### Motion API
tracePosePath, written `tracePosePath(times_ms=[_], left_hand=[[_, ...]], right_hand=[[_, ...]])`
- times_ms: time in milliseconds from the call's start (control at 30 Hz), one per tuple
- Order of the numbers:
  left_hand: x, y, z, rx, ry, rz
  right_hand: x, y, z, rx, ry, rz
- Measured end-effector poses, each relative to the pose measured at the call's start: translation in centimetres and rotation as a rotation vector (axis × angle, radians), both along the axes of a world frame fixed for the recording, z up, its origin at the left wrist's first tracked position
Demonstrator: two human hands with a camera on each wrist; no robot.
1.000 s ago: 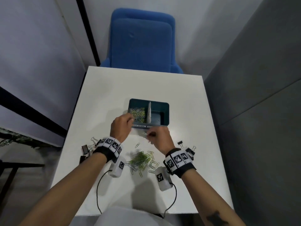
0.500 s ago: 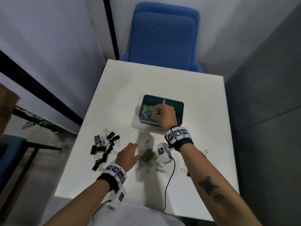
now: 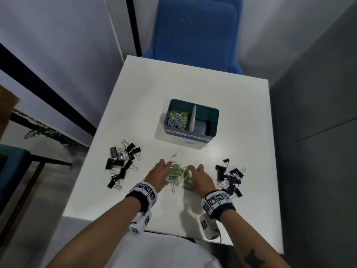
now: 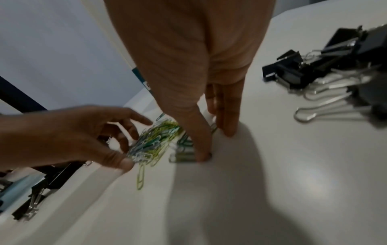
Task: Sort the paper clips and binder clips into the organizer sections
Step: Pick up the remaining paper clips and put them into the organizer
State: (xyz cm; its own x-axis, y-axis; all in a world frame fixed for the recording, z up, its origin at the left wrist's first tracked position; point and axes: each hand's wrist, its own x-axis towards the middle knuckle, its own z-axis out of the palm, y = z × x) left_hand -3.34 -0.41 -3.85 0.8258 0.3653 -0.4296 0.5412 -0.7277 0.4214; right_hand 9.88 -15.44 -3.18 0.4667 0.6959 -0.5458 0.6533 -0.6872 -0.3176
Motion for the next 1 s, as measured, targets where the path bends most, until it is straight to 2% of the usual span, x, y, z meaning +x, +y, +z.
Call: tracePosePath(times_ms=[100,267,467,700,1000], left_hand=[[0.3,-1.0,0.1,-0.006,-0.046,0.02],[0.3,-2.0,0.4,-0.035,-0.028,0.083],[0.1,-2.3,0.0,0.064,-0.007,-0.003],[-0.2,-1.3,-0.2,-0.015,-0.123,0.011],[-0.7,0.9,1.3,-0.186,-0.27,0.191]], right_hand=[[-0.7,0.6,-0.2,0.099,-0.006,-0.033],[-1.3,1.1,-0.4,0.194,0.034,-0.097],[-1.8,0.8,-0.1,0.144,-0.009,-0.038],[-2.4,1.9,-0.2,0.165,-0.068,-0.086],[-1.7,2.6,0.0,0.196,-0.018,-0.177]])
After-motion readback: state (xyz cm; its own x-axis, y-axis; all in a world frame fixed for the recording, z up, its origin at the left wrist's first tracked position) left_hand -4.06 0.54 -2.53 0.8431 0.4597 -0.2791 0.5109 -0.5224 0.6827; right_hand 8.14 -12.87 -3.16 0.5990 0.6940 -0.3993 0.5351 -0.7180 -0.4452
